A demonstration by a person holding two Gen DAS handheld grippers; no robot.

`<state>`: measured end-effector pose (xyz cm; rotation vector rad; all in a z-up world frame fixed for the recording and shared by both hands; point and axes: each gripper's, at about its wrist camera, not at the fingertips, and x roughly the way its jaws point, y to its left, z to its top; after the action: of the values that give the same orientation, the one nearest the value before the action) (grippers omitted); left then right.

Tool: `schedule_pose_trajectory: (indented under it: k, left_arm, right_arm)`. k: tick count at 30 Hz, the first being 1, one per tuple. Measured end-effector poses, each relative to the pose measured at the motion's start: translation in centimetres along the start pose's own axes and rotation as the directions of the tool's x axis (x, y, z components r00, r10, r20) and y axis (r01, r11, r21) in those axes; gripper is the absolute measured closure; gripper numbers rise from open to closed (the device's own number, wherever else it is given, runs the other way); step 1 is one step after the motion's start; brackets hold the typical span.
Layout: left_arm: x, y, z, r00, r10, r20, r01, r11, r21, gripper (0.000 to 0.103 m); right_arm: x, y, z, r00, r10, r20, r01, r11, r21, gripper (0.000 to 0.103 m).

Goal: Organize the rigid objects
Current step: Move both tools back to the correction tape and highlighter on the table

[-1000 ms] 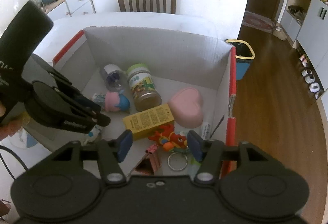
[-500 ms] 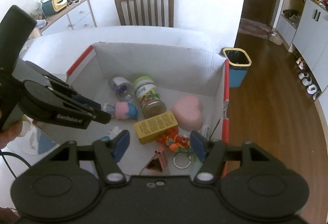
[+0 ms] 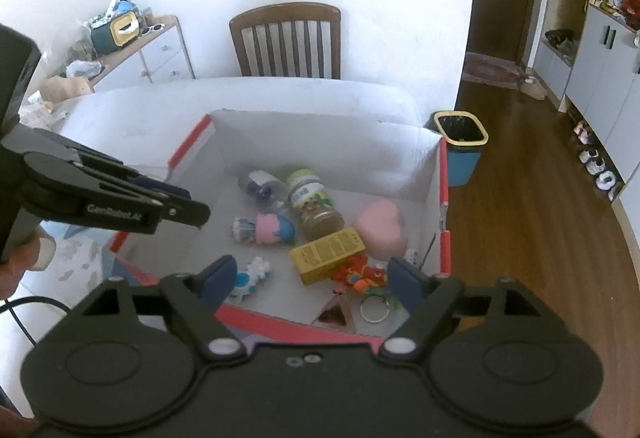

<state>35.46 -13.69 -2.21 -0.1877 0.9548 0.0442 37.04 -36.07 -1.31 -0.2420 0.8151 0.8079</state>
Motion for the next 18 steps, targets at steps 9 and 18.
schedule_pose_trajectory:
  k: [9,18]
  left_arm:
    - [-3.5,2.7,-2.4,0.995,0.037,0.094,-0.033,0.998,-0.048,0.074]
    - [-7.6,7.8,-5.4,0.981,0.077,0.18,-0.065,0.995,-0.071,0.039]
  right_arm:
    - [-1.9,3.3,-0.1,0.997,-0.034,0.075,0.036,0.999,-0.022,0.017]
    - [-2.1,8.3,0.1,0.99,-0.034,0.137,0.042,0.998,-0.053,0.015]
